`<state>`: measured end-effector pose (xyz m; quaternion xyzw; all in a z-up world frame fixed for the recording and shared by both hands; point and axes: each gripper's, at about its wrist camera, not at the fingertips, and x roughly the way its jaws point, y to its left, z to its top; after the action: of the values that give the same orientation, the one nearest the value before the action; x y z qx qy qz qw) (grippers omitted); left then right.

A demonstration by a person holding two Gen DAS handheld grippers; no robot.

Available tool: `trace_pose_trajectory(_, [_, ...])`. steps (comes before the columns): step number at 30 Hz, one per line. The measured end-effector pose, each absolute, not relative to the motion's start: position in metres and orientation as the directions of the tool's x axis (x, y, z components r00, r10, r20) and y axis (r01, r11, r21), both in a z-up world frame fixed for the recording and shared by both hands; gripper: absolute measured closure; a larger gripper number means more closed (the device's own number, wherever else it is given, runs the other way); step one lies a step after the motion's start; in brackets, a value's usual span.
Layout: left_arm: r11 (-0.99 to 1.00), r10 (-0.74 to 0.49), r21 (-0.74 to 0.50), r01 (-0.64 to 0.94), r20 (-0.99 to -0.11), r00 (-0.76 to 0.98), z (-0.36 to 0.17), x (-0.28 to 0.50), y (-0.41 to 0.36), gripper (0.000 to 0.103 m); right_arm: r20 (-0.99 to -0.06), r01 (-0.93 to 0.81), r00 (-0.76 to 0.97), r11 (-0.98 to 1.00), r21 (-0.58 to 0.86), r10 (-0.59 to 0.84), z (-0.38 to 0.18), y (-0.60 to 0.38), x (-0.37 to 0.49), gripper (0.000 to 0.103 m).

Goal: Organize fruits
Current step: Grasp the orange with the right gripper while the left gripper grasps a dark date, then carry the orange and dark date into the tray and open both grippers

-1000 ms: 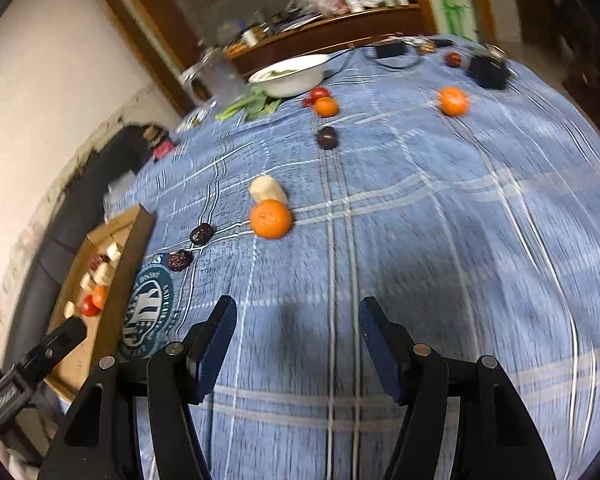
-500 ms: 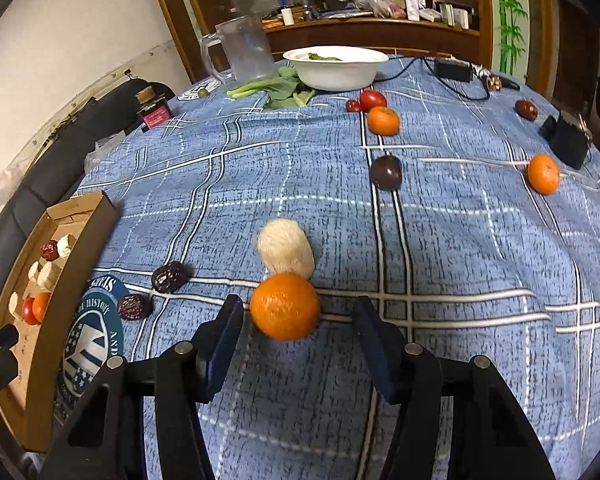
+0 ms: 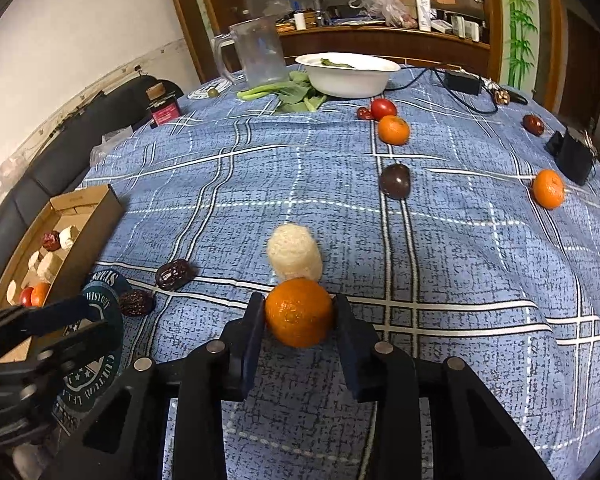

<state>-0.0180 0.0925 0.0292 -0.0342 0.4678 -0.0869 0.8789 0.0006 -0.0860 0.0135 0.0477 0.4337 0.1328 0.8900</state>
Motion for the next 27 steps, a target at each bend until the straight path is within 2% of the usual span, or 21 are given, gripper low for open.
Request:
trace_pose_trajectory(10, [0.985,-0.164,-0.105,0.138,-0.817,0.553,0.015,-0.007,0.087,0.053,-0.758,-0.179,0.58,0.955,0.237,0.297,0.013,-0.095,0.002,0.067])
trace_pose_trajectory(11, [0.985,-0.158,-0.092,0.144,-0.812,0.562,0.014,-0.008,0.085,0.055,-0.758,-0.18,0.581,0.955,0.235,0.296,0.013,-0.094,0.002,0.067])
trace_pose_trajectory(13, [0.988,-0.119,-0.039,0.147,-0.803,0.584,0.013,-0.01,0.081,0.077,-0.758,-0.18,0.582,0.956,0.234,0.295,0.013,-0.094,0.002,0.067])
trace_pose_trajectory(18, [0.984,-0.152,-0.065,0.167,-0.793,0.59,0.017,-0.015,0.081,0.077,-0.756,-0.181,0.584,0.955,0.236,0.297,0.013,-0.095,0.002,0.067])
trace_pose_trajectory(27, [0.976,-0.216,-0.177,0.124,-0.746,0.63,0.054,-0.049,0.115,0.077,-0.743,-0.153,0.602,0.955,0.253,0.293,0.014,-0.103,0.001,0.067])
